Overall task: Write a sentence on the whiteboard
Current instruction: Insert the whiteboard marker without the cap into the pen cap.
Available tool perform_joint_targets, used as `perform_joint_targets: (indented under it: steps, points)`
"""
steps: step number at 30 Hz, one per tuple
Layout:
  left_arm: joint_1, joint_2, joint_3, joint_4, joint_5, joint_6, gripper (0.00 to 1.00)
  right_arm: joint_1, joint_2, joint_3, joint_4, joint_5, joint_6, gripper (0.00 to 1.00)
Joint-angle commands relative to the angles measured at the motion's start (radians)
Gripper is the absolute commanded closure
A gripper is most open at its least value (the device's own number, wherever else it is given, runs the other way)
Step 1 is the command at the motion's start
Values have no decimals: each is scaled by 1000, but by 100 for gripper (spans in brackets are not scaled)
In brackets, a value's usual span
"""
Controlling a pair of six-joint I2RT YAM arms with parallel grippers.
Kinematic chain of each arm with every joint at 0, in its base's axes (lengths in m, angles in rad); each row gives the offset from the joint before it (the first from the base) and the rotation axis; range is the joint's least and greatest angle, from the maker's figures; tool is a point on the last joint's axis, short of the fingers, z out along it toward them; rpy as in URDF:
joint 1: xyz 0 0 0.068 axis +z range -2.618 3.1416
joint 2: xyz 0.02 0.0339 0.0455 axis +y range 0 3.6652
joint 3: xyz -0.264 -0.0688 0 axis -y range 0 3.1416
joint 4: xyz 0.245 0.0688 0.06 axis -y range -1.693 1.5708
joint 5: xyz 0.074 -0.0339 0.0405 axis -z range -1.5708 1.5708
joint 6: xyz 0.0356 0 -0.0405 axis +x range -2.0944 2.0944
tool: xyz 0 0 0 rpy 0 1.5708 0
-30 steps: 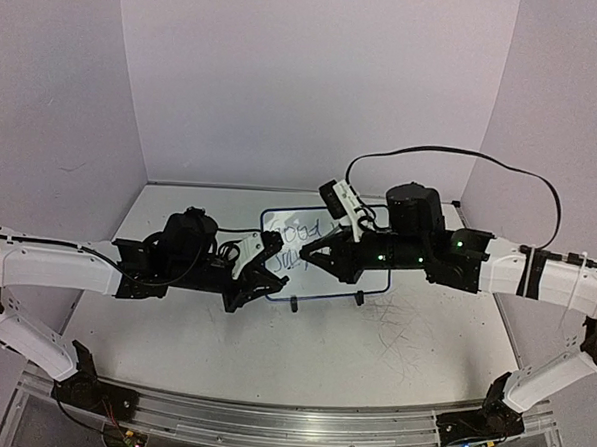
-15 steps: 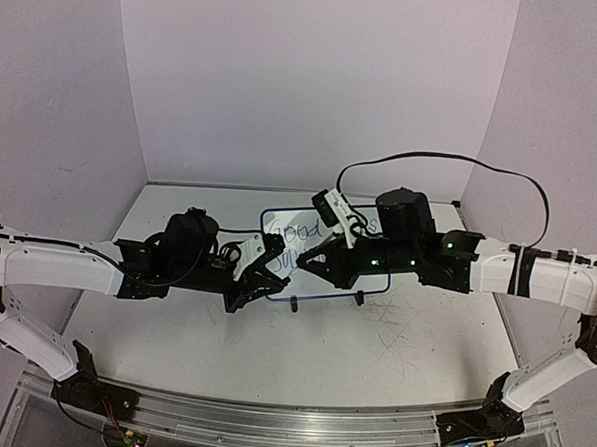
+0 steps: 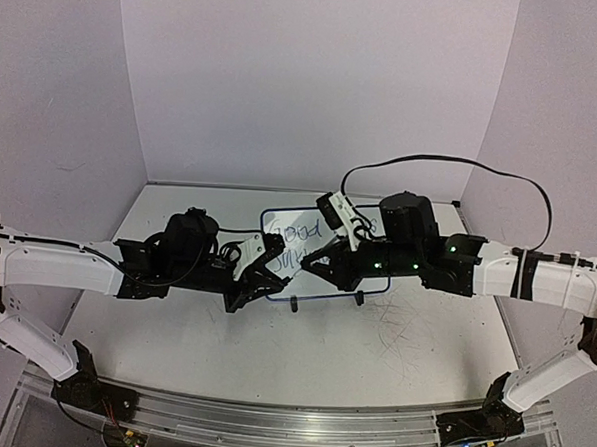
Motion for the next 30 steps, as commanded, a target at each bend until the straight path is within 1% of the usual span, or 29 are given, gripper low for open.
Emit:
perform_joint_targets:
  steps: [1,10,14,24,30]
  points:
    - [2,-21,26,36,8,8,100,4,-5,7,51,-20,17,100]
    - [2,-28,23,38,9,5,100,3,40,2,96,-64,51,100]
    - [2,-31,20,41,6,6,100,5,58,-9,101,-57,53,100]
    - [2,-35,7,41,1,4,100,4,-69,-74,160,51,79,100]
    - [2,-37,4,41,6,3,100,3,-58,-85,160,40,86,100]
